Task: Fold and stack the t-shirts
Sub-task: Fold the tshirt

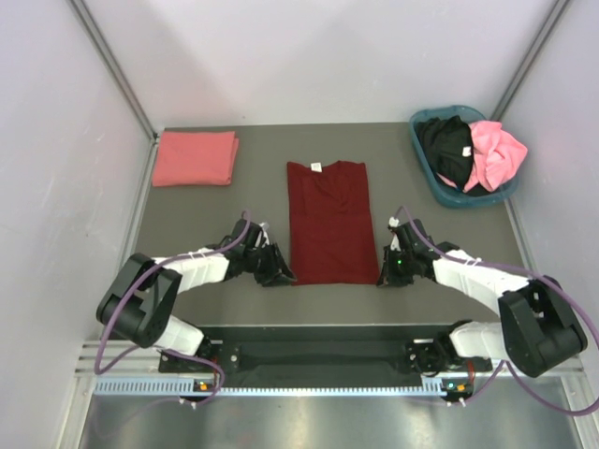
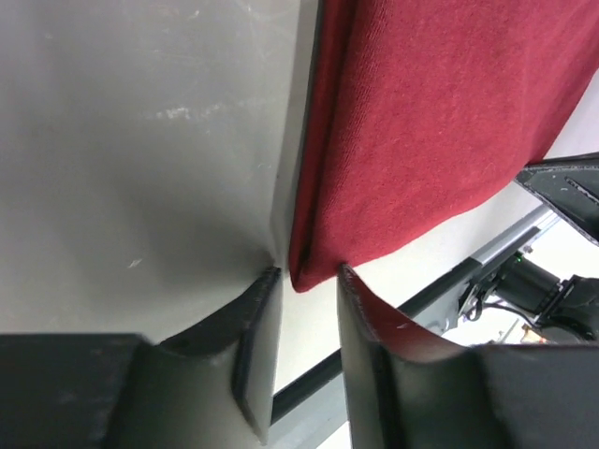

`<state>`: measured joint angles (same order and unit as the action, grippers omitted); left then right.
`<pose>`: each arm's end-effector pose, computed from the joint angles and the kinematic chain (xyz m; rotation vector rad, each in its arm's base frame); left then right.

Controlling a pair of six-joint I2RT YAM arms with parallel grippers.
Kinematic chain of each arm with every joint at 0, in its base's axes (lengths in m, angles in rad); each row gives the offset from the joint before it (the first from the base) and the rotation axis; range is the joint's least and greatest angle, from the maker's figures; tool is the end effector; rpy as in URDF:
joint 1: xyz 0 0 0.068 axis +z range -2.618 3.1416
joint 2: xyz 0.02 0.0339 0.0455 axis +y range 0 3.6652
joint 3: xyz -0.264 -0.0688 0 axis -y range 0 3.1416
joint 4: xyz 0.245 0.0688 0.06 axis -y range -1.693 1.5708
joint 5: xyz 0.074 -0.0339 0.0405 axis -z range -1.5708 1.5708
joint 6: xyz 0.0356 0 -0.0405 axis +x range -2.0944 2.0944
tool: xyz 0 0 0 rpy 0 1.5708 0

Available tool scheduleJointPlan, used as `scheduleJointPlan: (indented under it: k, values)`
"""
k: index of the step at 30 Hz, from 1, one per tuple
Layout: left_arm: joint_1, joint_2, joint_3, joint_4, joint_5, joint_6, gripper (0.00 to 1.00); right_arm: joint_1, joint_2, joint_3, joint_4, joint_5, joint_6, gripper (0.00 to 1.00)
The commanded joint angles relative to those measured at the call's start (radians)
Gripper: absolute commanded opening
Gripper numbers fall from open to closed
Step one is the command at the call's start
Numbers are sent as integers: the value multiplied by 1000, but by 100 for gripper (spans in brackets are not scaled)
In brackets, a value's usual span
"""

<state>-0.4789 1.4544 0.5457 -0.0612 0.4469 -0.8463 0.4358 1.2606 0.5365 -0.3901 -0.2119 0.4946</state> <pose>0.2124 -0.1276 0.1318 -0.3129 2.7468 -1.0197 0.1878 0.0957 0.1499 0.0130 2.7759 0.5530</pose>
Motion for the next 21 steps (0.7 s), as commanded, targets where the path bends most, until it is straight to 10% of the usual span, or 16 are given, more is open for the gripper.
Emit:
scheduleJointPlan:
  k: [1, 8, 21]
  values:
    - [-7, 69, -20, -45, -57, 12, 35, 12, -30, -9, -33, 29, 7, 0]
    - [-9, 69, -18, -69, -88, 4, 0, 12, -56, -10, -44, 43, 7, 0]
    - [-35, -137, 77, -275, -88, -28, 0, 24, -194, 16, -112, 65, 15, 0]
